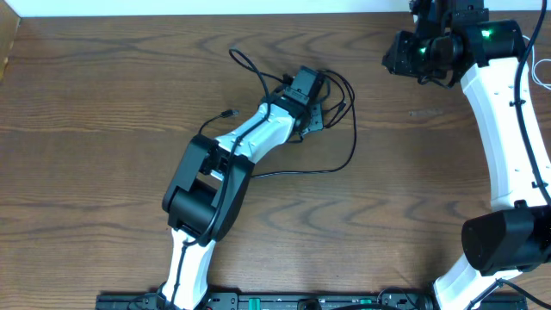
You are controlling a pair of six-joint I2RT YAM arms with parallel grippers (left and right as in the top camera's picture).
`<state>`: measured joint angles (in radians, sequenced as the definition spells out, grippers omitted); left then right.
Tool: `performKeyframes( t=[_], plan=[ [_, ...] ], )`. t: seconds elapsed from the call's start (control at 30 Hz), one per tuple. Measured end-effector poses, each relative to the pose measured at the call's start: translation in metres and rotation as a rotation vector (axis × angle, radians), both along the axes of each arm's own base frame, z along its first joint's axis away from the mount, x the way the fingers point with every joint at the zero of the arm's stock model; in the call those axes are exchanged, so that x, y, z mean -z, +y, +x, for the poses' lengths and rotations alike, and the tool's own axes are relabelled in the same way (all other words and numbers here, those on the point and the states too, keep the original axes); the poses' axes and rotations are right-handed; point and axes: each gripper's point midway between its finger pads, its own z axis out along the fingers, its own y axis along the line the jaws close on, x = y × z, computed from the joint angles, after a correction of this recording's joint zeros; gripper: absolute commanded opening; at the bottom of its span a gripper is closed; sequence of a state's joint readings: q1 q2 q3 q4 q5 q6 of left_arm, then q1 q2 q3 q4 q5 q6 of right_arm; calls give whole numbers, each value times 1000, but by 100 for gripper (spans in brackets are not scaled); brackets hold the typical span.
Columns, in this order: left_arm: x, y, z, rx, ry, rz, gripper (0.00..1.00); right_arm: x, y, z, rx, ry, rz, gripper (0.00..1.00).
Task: Untangle cables
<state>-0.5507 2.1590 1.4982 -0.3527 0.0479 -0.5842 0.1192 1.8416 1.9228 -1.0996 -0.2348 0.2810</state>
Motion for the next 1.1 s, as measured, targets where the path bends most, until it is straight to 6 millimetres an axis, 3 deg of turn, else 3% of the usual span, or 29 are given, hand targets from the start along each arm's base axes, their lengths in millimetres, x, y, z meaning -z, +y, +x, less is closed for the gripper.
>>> performKeyframes(
  t=[0.4,0.5,0.6,0.7,0.93,1.1],
  plan=[
    [3,-9,-2,-87,-6,-8,47,4,-1,-7,-15,29,-14,32],
    [3,-12,7,-106,-28,-22,38,6,-1,-9,-20,35,-19,33],
    [4,-11,12,-112,-38,-16,20,7,-2,-11,-29,41,-26,33],
    [6,-8,12,-108,-35,-4,9,7,-3,-11,-33,43,-32,34],
    [10,5,1,-71,9,87,8,7,-3,-11,-39,41,-37,35],
    [10,22,-20,38,80,208,7,7,-3,-11,-39,40,-37,36]
  ],
)
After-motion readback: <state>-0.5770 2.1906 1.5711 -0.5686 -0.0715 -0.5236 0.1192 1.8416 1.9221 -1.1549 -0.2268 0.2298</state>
